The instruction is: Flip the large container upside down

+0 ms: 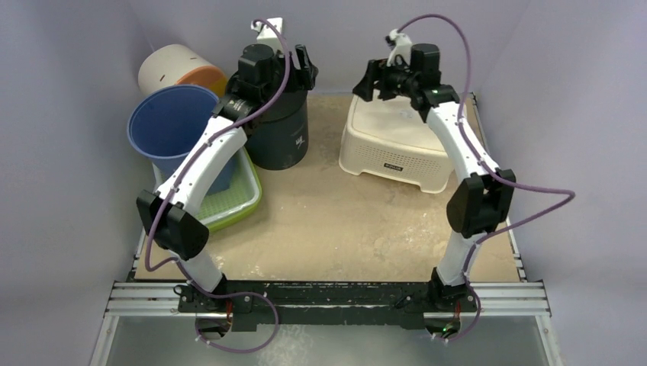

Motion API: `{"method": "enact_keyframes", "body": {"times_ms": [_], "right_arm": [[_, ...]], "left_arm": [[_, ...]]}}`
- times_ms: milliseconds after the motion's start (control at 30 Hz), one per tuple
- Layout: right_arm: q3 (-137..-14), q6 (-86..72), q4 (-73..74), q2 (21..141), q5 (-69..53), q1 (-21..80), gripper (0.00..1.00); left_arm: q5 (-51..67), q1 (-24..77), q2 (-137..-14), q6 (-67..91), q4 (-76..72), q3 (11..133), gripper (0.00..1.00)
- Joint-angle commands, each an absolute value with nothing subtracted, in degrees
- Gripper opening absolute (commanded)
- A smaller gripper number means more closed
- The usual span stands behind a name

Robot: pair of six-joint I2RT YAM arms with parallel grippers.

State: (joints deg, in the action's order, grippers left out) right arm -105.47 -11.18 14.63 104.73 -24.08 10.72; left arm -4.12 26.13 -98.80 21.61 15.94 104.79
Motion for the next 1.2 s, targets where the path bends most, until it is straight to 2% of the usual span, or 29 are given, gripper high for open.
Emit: {"method": "enact_keyframes", "body": {"times_ms": [0, 133, 333, 467, 667, 867, 1167], "right_arm": [[-109.6, -8.0, 18.8, 109.1, -31.5, 15.6, 0.81], [-110.9, -5.3, 22.6, 112.4, -34.2, 19.5, 0.82], [-108.5, -3.9, 24.7, 113.8, -37.0, 22.3, 0.82], [-107.8, -1.7, 28.4, 114.8, -34.5, 23.4, 0.83], [-106.7, -2.4, 32.3, 116.2, -17.8, 23.5, 0.84], [-110.2, -3.7, 33.1, 120.6, 4.8, 21.8, 0.87], [-113.0, -3.7, 26.5, 126.6, 7.7, 7.9, 0.87]], "left_arm": [[-7.5, 25.7, -92.6, 20.2, 13.7, 105.5, 0.74], [-13.9, 25.5, -90.0, 19.8, 15.3, 102.0, 0.74], [-16.6, 24.3, -87.5, 20.3, 15.5, 99.1, 0.73], [-17.7, 24.0, -86.9, 20.2, 15.8, 97.9, 0.73], [-18.2, 23.4, -86.1, 20.9, 15.5, 96.1, 0.73], [-18.4, 22.8, -85.9, 20.3, 16.8, 96.7, 0.73], [-18.2, 22.1, -84.6, 19.9, 18.8, 95.9, 0.73]]}}
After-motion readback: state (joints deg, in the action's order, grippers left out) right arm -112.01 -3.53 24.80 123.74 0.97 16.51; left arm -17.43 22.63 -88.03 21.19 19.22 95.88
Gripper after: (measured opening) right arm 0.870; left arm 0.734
